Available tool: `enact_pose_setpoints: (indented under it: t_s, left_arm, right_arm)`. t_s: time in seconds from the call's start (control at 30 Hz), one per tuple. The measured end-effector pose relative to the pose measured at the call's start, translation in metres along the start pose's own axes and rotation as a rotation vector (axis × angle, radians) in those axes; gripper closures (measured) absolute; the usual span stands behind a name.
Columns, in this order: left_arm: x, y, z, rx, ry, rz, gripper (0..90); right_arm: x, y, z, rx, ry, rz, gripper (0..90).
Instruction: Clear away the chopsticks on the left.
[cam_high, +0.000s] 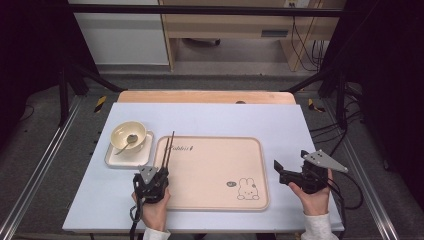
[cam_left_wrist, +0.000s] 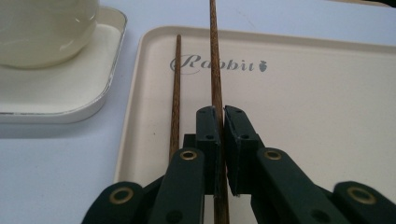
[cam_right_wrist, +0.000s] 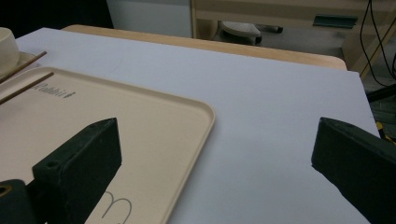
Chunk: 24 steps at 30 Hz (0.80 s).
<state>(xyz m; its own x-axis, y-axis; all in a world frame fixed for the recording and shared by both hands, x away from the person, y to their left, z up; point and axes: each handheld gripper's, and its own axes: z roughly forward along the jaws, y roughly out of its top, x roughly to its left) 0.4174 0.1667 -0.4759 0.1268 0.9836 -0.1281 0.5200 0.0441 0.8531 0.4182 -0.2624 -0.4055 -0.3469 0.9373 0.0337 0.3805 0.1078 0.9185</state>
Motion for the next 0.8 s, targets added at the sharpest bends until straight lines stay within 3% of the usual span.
enact_pose_setpoints:
  t_s: [0.37, 0.8]
  left_arm:
    - [0.003, -0.004, 0.006, 0.037, 0.027, -0.009, 85.0]
    - [0.000, -0.002, 0.012, 0.111, 0.064, 0.022, 85.0]
  right_arm:
    - [0.000, 0.000, 0.000, 0.001, 0.001, 0.002, 1.8]
    - [0.001, 0.000, 0.000, 0.001, 0.001, 0.003, 1.8]
